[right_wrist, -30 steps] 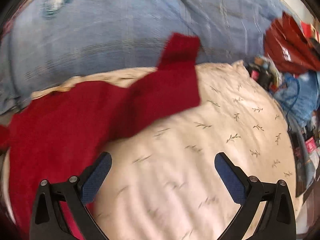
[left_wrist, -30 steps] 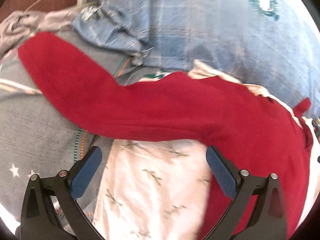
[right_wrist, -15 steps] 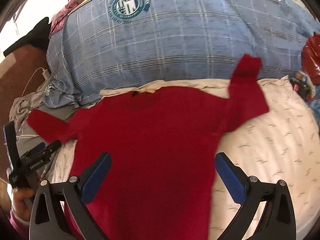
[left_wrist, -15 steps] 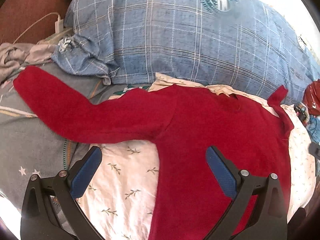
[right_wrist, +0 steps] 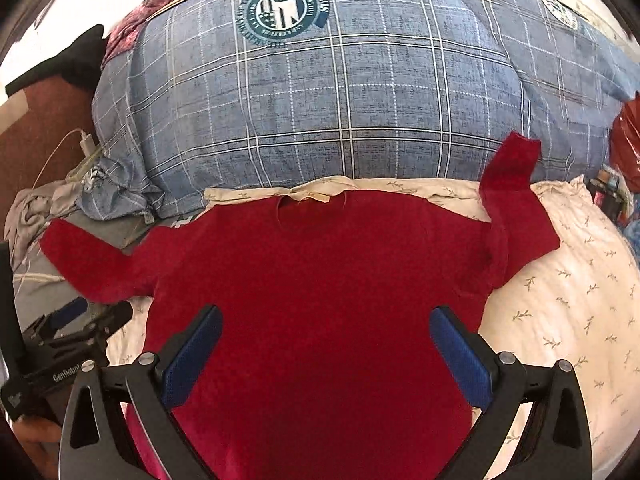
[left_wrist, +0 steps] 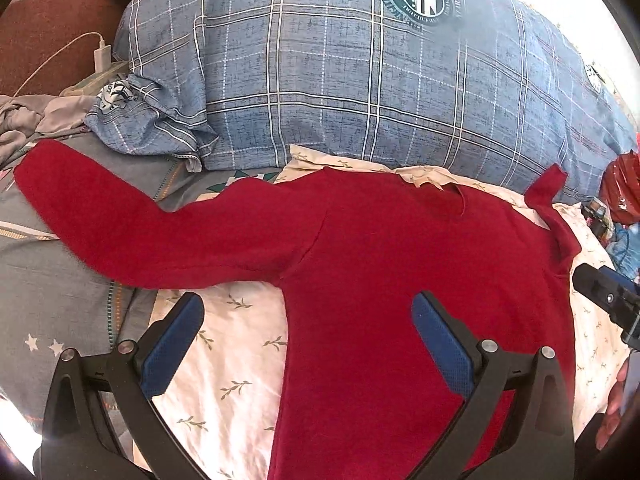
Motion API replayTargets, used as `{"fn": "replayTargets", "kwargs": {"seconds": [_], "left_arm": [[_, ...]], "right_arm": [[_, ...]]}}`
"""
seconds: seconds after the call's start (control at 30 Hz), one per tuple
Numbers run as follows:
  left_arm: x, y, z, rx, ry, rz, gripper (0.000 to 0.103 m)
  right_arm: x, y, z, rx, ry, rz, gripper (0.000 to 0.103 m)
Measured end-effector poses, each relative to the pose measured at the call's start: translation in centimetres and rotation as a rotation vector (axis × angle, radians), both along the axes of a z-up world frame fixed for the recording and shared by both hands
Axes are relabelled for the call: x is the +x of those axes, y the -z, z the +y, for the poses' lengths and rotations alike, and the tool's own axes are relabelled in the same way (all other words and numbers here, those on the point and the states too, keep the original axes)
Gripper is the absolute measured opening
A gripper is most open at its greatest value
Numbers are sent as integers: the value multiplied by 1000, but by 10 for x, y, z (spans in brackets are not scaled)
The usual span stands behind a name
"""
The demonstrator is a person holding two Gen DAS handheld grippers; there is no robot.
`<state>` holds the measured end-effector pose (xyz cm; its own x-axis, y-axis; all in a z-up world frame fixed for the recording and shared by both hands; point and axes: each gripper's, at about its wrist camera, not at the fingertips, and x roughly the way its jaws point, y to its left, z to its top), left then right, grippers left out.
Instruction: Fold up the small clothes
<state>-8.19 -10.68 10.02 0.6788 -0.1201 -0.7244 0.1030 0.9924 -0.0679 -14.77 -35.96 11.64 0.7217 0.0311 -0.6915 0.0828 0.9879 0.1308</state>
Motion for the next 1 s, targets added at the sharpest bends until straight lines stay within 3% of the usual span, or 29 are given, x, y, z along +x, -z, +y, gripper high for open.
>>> {"fn": "replayTargets", "kwargs": {"seconds": [0.3,1.0], "left_arm": [[7,4,-3,-7,-10,8,103],[18,16,0,13,-26,17,103]], "right_arm": [[9,8,11,-75,14,21,103],[27,27,18,-84,4,69,103]]}}
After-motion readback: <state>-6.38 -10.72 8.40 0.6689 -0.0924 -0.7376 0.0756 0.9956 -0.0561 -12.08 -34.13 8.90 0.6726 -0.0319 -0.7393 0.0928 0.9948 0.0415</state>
